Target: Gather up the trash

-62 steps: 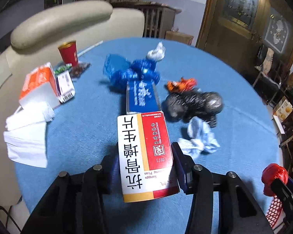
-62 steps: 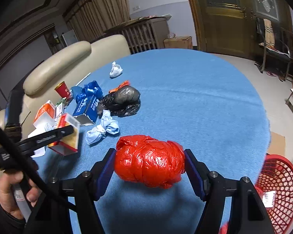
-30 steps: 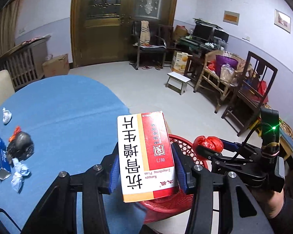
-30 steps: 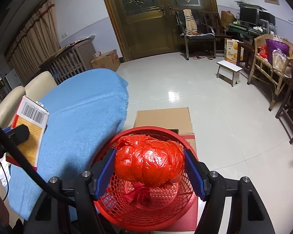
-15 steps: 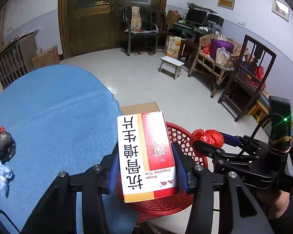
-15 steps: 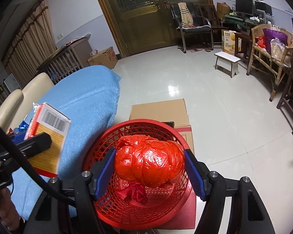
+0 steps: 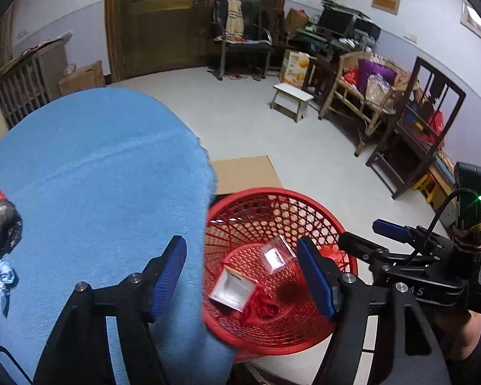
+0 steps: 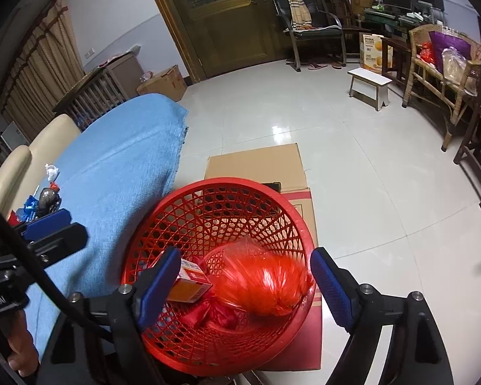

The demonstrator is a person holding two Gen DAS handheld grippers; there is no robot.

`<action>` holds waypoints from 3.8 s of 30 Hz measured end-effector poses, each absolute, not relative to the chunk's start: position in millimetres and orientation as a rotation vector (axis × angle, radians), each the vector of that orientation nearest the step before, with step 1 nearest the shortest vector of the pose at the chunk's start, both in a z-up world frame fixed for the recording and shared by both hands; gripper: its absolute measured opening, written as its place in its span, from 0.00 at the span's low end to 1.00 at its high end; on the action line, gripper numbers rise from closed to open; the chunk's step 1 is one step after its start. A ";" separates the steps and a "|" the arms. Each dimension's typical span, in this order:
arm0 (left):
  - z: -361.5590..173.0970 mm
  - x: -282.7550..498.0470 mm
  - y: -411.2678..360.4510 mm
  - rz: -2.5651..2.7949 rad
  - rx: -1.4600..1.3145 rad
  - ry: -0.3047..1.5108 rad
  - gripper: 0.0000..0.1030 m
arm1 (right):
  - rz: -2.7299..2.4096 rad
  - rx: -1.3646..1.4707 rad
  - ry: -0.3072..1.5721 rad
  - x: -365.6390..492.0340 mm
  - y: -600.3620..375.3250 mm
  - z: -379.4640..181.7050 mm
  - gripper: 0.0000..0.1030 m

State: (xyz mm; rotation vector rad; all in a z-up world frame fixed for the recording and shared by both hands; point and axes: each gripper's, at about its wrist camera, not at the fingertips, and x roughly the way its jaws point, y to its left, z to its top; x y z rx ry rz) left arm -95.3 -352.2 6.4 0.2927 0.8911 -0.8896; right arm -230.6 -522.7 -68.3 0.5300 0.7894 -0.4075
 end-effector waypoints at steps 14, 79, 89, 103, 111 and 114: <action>37.3 -47.8 -190.3 -0.529 0.091 0.772 0.72 | -0.323 0.408 0.716 -168.2 -458.9 -14.0 0.92; -11.5 40.2 3.4 0.385 -0.024 0.960 0.76 | -0.172 0.106 0.898 63.6 -270.0 -83.5 1.00; -12.6 41.2 5.8 0.364 -0.038 0.956 0.76 | -0.173 0.106 0.898 63.6 -269.9 -83.9 1.00; -6.3 42.8 4.9 0.358 -0.048 0.944 0.76 | -0.174 0.105 0.899 63.5 -270.0 -83.4 1.00; -11.1 45.5 -3.1 0.346 -0.037 0.959 0.76 | -0.174 0.105 0.899 63.5 -270.0 -83.3 1.00; -11.1 44.8 -3.2 0.348 -0.035 0.958 0.76 | -0.174 0.105 0.899 63.5 -270.0 -83.4 1.00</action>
